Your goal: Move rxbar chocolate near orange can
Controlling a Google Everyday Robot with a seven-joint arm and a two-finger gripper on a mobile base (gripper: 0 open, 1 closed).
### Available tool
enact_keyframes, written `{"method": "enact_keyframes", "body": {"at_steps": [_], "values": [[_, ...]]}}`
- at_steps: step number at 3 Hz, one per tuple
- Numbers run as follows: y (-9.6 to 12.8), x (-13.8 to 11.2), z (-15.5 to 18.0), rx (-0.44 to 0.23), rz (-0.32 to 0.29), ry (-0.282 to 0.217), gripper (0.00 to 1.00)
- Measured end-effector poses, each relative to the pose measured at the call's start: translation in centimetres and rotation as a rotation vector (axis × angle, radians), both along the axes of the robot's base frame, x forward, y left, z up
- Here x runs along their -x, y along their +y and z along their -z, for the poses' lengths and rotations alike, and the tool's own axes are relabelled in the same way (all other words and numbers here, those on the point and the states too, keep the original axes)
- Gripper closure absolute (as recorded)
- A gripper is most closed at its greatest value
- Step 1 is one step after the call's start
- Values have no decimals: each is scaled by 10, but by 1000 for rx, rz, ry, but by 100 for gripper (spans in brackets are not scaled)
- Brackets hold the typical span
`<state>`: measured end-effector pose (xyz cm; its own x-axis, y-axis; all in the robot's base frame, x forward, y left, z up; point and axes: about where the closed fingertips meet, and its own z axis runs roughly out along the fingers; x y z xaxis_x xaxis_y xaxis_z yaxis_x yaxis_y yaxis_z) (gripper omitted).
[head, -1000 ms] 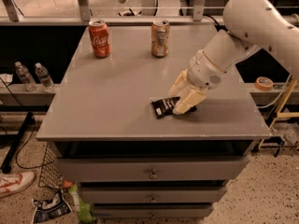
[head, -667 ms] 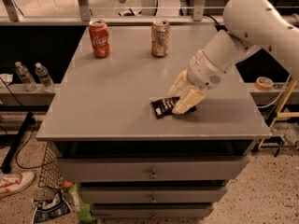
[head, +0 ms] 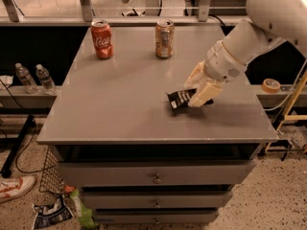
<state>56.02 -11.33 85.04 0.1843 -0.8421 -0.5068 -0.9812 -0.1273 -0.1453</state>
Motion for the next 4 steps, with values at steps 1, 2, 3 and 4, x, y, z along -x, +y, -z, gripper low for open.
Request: {"method": "enact_keyframes", "body": {"at_steps": [1,2,3,4], "values": [[-31,-21,-25,32,47,-63,100],[-34,-26,-34,29,57,-84,100],[-31,-38,-28,-19,91,-106,100],[-31,-78,-20,-100,153,-130,100]]}}
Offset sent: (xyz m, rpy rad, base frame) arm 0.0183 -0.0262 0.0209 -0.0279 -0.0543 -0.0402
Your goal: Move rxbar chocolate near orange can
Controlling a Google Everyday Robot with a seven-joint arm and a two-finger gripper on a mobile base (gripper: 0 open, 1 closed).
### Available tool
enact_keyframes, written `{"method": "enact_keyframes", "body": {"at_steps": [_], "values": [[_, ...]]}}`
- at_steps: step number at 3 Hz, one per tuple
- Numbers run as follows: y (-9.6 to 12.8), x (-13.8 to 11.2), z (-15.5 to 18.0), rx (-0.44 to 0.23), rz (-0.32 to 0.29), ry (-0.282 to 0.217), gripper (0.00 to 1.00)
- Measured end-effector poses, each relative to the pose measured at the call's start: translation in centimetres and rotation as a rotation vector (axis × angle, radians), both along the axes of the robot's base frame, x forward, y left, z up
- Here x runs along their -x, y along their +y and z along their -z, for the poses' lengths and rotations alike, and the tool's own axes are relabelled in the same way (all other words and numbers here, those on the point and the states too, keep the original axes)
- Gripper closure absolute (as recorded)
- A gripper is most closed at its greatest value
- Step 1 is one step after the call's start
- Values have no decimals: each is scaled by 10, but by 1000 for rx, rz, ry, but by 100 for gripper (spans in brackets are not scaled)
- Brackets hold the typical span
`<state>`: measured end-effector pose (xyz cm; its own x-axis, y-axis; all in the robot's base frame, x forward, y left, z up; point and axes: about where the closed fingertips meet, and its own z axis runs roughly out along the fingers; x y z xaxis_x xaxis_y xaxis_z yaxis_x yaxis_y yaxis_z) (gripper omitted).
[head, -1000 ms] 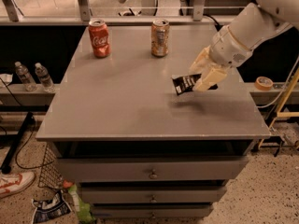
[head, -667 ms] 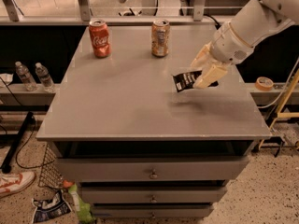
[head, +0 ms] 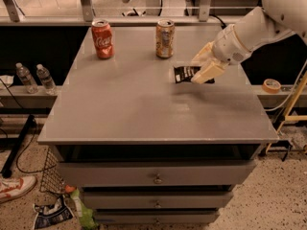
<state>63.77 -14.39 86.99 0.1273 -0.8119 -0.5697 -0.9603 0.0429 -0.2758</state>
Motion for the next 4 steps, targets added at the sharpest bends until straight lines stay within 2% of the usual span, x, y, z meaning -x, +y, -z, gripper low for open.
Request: {"method": "enact_keyframes", "body": {"at_steps": [1,2,4], "values": [[-1,-40,-3,-37,56,-17,100],[0,-72,-5,-41,93,-12,100],[1,-110,17,-36,147,67,100]]}}
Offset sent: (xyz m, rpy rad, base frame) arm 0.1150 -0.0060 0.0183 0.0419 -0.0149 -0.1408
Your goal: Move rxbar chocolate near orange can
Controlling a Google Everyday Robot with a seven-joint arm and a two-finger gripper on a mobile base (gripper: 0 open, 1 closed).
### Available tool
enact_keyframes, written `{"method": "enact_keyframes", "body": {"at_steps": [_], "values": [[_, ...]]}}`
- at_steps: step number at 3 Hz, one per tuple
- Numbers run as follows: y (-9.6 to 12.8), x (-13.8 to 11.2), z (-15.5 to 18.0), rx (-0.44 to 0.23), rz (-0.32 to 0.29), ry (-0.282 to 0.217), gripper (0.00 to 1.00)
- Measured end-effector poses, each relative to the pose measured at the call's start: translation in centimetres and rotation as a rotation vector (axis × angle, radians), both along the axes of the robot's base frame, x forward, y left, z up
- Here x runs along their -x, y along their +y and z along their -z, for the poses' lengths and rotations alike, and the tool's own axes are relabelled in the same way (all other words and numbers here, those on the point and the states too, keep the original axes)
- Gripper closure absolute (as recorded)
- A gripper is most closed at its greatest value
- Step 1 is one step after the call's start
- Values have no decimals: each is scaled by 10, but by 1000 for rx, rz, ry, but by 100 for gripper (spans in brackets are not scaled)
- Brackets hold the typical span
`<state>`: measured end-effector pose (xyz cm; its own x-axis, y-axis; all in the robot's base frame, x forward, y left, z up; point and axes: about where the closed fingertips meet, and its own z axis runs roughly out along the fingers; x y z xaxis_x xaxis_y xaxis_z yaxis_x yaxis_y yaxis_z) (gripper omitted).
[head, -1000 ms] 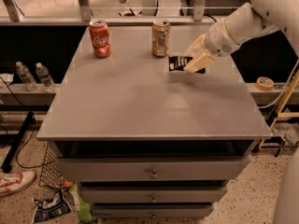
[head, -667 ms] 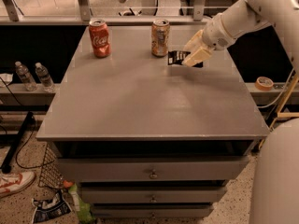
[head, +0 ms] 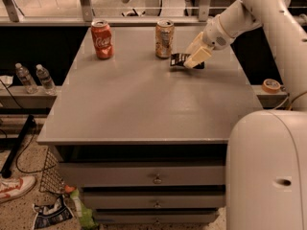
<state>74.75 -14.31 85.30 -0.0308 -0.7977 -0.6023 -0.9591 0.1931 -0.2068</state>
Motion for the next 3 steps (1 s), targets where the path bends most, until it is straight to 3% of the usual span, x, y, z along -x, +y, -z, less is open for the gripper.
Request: {"method": "enact_keyframes", "body": {"at_steps": [2,3], "values": [[0,-18,17,1,30,55,100],[3,-21,18,-2,30,49,82]]}}
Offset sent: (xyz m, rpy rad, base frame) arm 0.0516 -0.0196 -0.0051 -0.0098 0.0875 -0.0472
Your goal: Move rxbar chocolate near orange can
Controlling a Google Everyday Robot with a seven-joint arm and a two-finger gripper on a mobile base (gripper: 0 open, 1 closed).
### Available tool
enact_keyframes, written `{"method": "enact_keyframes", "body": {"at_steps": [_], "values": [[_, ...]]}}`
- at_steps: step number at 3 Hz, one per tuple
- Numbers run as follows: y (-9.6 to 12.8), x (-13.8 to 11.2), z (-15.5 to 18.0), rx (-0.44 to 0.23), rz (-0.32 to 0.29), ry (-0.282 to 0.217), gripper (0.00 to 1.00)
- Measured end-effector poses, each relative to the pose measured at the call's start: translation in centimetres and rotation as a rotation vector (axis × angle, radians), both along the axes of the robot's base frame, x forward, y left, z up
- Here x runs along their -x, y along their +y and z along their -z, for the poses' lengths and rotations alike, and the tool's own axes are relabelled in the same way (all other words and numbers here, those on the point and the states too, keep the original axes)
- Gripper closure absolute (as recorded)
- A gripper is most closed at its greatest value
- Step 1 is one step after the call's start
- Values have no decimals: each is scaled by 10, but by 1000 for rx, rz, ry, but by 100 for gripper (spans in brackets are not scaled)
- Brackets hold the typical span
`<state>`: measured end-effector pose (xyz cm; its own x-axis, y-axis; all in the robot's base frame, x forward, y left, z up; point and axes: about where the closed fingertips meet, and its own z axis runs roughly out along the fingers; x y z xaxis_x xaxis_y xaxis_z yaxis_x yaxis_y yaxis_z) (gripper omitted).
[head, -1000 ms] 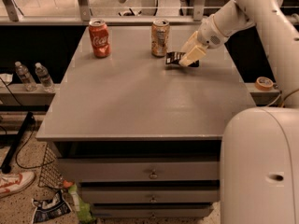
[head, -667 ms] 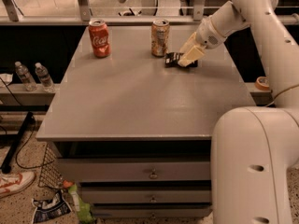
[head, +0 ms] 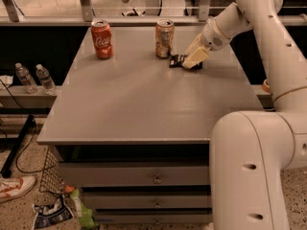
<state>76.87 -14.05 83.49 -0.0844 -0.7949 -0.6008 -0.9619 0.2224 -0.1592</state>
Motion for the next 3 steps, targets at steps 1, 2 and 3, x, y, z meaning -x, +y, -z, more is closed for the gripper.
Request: {"method": "enact_keyframes", "body": {"at_steps": [1,2,3], "values": [[3,-2,3,-2,-1,0,59],[3,-2,2,-2,-1,0,36],[3,-2,2,-2,-1,0,13]]}}
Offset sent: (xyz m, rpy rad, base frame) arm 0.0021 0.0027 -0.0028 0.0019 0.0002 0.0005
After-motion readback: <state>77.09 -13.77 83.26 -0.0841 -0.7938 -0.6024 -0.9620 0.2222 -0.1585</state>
